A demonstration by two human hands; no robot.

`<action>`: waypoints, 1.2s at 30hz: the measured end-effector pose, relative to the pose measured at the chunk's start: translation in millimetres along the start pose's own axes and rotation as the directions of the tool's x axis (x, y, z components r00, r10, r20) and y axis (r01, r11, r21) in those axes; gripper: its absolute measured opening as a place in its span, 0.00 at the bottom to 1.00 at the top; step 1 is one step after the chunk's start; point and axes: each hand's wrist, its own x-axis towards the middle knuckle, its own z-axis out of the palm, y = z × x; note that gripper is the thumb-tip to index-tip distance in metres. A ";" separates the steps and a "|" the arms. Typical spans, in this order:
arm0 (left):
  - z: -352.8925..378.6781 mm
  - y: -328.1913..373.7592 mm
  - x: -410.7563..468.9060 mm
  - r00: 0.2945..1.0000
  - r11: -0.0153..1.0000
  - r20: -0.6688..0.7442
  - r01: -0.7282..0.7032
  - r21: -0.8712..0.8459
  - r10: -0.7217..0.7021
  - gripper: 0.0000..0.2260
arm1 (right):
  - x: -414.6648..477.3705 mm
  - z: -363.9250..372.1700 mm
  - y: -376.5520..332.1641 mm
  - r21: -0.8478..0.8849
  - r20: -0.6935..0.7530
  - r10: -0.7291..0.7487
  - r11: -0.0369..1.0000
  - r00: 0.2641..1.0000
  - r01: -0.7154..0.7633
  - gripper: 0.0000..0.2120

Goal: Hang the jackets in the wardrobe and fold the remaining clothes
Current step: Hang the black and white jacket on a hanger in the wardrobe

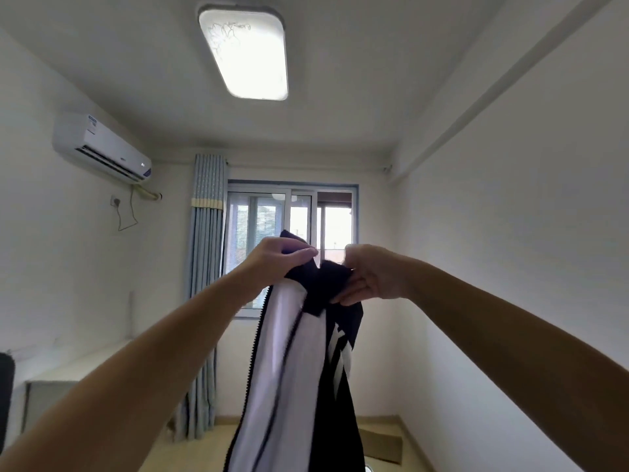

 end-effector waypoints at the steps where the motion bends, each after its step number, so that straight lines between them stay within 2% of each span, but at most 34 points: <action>1: -8.8 -2.4 0.1 1.000 0.999 0.020 0.015 0.033 -0.015 0.05 | 3.9 -4.5 3.2 -0.018 -0.068 0.015 1.000 0.998 -0.017 0.14; 2: -19.1 -6.8 1.1 0.999 0.994 0.034 0.028 0.103 -0.032 0.08 | 7.4 -10.1 7.2 -0.096 -0.129 0.023 0.995 0.991 -0.036 0.17; 4: -42.6 -17.8 4.8 0.999 0.930 0.029 0.027 0.367 -0.041 0.17 | 11.6 -22.3 13.0 -0.362 -0.225 0.026 0.926 0.974 -0.108 0.16; 7: -82.0 -32.0 3.9 0.997 0.674 -0.058 0.013 0.739 0.045 0.31 | 11.9 -41.2 20.3 -0.764 -0.323 -0.080 0.610 0.943 -0.210 0.13; 8: -94.5 -37.1 0.6 0.994 0.585 -0.072 0.013 0.811 0.077 0.36 | 10.6 -46.2 23.1 -0.824 -0.350 -0.150 0.518 0.925 -0.228 0.13; 10: -117.0 -47.9 -7.6 0.983 0.422 -0.140 0.076 0.904 0.123 0.42 | 9.1 -56.7 31.2 -0.866 -0.396 -0.274 0.428 0.876 -0.257 0.12; 11: -124.0 -50.4 -12.0 0.973 0.370 -0.188 0.127 0.920 0.133 0.40 | 9.4 -60.2 34.8 -0.874 -0.423 -0.323 0.391 0.847 -0.288 0.09; 12: -127.5 -51.0 -15.8 0.963 0.332 -0.224 0.165 0.929 0.151 0.33 | 9.2 -62.2 37.7 -0.873 -0.456 -0.356 0.354 0.815 -0.334 0.08; 14: -126.6 -45.5 -23.2 0.955 0.236 -0.251 0.210 0.949 0.158 0.11 | 10.1 -63.2 40.1 -0.858 -0.509 -0.386 0.301 0.769 -0.417 0.13; 16: -124.7 -41.2 -28.4 0.951 0.164 -0.292 0.274 0.948 0.100 0.03 | 11.1 -60.4 37.8 -0.827 -0.556 -0.361 0.333 0.749 -0.453 0.13; 17: -125.1 -40.8 -29.6 0.935 0.191 -0.350 0.334 0.923 0.059 0.01 | 12.5 -58.7 37.1 -0.795 -0.582 -0.315 0.416 0.749 -0.442 0.12; 19: -125.8 -41.9 -31.6 0.873 0.391 -0.476 0.477 0.787 -0.108 0.04 | 13.8 -53.4 36.1 -0.636 -0.619 -0.193 0.692 0.762 -0.341 0.08; 21: -122.4 -41.0 -35.4 0.811 0.642 -0.465 0.574 0.509 -0.356 0.06 | 9.1 -45.2 36.6 -0.318 -0.623 -0.091 0.937 0.777 -0.144 0.05; 22: -120.1 -41.8 -40.4 0.778 0.717 -0.421 0.611 0.335 -0.466 0.06 | 4.1 -40.8 39.2 -0.143 -0.621 -0.052 0.989 0.782 -0.048 0.07; 23: -117.0 -43.1 -47.7 0.751 0.754 -0.366 0.634 0.168 -0.550 0.05 | -1.1 -38.0 42.9 -0.016 -0.614 -0.037 0.999 0.788 0.034 0.09; 25: -112.5 -48.6 -61.0 0.735 0.769 -0.227 0.623 -0.144 -0.638 0.05 | -12.9 -33.6 52.3 0.115 -0.600 -0.035 0.985 0.799 0.129 0.12; 27: -110.7 -54.0 -68.0 0.759 0.738 -0.151 0.533 -0.413 -0.633 0.05 | -25.5 -29.5 57.5 0.163 -0.584 -0.033 0.974 0.811 0.157 0.12; 28: -109.3 -54.4 -69.3 0.779 0.725 -0.141 0.479 -0.495 -0.611 0.05 | -30.9 -27.9 56.9 0.171 -0.575 -0.040 0.971 0.817 0.168 0.12; 32: -97.5 -28.1 -71.6 0.824 0.648 -0.111 0.346 -0.679 -0.556 0.06 | -47.7 -28.0 40.8 0.203 -0.550 -0.126 0.939 0.826 0.278 0.12; 36: -82.0 -5.6 -69.6 0.876 0.735 -0.149 0.279 -0.618 -0.458 0.09 | -52.4 -33.7 26.6 0.147 -0.545 -0.199 0.934 0.815 0.326 0.13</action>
